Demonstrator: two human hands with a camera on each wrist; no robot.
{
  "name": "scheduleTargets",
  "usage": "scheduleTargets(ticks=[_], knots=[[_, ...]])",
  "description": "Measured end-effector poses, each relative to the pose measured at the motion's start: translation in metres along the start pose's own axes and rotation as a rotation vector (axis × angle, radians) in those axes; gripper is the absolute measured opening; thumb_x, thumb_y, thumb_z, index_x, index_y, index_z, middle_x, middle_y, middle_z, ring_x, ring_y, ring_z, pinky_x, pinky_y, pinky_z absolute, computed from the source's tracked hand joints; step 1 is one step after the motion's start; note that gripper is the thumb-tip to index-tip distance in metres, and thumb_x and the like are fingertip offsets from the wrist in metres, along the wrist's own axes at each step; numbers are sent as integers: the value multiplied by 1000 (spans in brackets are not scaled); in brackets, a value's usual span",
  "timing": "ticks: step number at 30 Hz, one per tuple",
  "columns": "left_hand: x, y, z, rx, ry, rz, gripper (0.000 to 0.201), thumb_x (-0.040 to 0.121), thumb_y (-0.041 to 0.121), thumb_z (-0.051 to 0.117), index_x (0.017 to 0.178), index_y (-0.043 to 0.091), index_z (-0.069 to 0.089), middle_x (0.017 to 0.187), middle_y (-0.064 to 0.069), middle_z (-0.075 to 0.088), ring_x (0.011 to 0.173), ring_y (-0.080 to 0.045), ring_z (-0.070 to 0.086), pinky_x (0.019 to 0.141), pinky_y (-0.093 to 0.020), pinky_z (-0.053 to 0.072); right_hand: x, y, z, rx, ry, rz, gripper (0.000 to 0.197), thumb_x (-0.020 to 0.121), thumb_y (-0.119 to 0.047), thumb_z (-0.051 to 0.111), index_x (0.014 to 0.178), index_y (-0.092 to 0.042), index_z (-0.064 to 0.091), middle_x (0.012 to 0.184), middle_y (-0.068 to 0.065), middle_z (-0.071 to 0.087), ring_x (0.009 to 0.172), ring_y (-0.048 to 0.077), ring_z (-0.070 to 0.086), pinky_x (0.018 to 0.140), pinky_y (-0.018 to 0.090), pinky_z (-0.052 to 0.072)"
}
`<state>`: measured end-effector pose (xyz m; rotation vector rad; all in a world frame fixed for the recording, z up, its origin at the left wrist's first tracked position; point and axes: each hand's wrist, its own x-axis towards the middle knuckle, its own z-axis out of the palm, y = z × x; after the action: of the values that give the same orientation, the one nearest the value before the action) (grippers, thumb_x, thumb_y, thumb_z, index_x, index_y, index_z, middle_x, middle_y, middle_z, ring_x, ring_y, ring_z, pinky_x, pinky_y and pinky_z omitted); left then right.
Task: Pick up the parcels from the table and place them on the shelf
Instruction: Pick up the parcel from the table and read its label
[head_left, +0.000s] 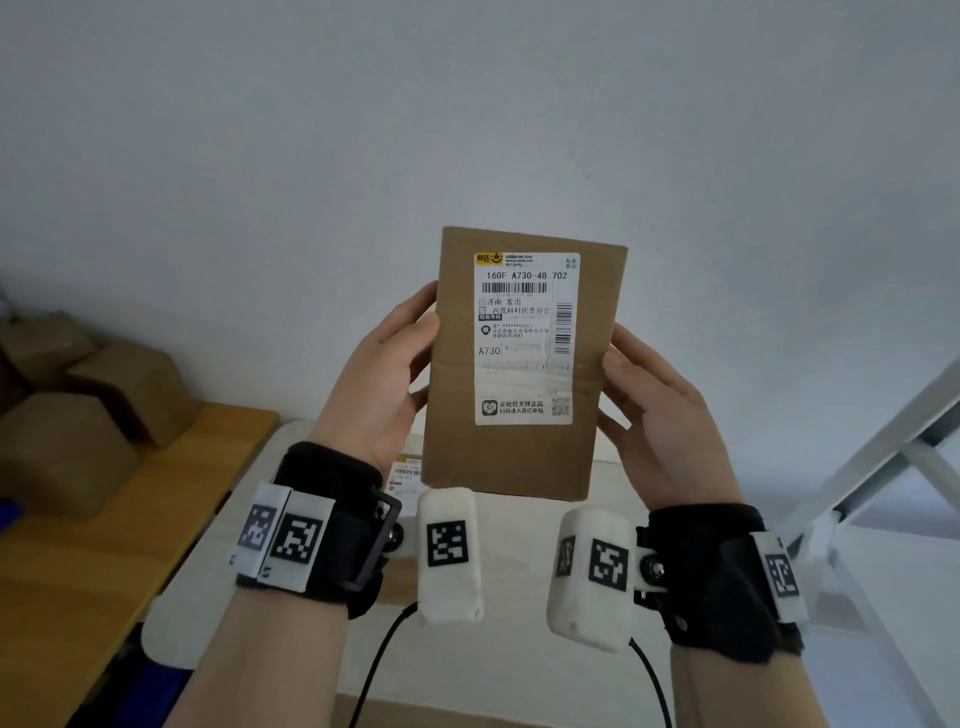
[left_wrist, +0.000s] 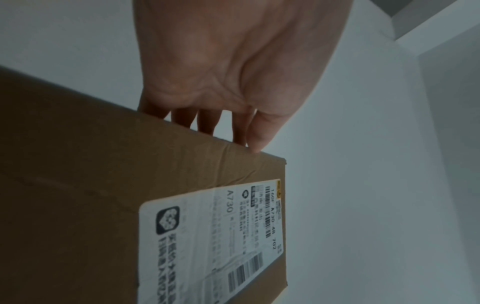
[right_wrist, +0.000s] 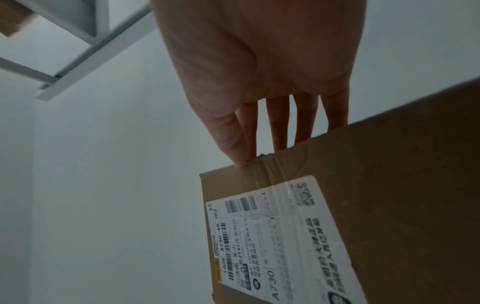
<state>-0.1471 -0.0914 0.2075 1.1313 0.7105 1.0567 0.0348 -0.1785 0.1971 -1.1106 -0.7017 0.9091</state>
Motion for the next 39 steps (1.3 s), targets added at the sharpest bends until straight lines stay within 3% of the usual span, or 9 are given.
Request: scheduleTargets(ticks=[4, 10, 15, 22, 29, 39], knots=[[-4, 4, -4, -27, 7, 10, 34, 99, 23, 44, 126, 34, 59, 86, 19, 75, 83, -3, 64, 66, -25, 46, -4, -4, 7, 8, 4, -9, 35, 93, -9, 54, 125, -18, 65, 121, 2, 71, 109, 15, 65, 95, 36, 49], [-9, 8, -8, -37, 10, 17, 34, 99, 22, 44, 127, 34, 60, 84, 18, 75, 75, 0, 66, 63, -23, 46, -11, -7, 14, 15, 5, -15, 36, 92, -8, 54, 126, -17, 64, 123, 3, 70, 114, 17, 63, 98, 38, 47], [-13, 10, -10, -53, 7, 17, 36, 99, 21, 44, 129, 34, 60, 86, 16, 75, 82, -5, 64, 65, -25, 47, -15, -8, 17, 15, 2, -23, 36, 92, -8, 54, 125, -18, 65, 122, 3, 71, 109, 15, 64, 97, 37, 47], [-15, 12, -13, -63, 0, 13, 35, 99, 23, 45, 129, 34, 60, 88, 16, 75, 81, -3, 66, 63, -23, 48, -19, -9, 18, 11, 5, -31, 36, 93, -7, 53, 124, -18, 66, 123, 3, 70, 111, 16, 63, 99, 38, 47], [-15, 12, -17, -64, -8, 19, 36, 99, 23, 45, 131, 32, 59, 87, 15, 75, 79, -2, 67, 68, -25, 49, -21, -9, 22, 7, 5, -34, 36, 92, -8, 54, 125, -18, 65, 123, 3, 70, 111, 16, 63, 96, 36, 48], [-13, 13, -25, -91, 3, -2, 33, 98, 22, 47, 126, 33, 61, 88, 15, 75, 92, -9, 63, 79, -31, 45, -20, -6, 29, 7, 14, -31, 36, 92, -8, 55, 124, -18, 66, 118, 2, 72, 107, 14, 64, 94, 35, 49]])
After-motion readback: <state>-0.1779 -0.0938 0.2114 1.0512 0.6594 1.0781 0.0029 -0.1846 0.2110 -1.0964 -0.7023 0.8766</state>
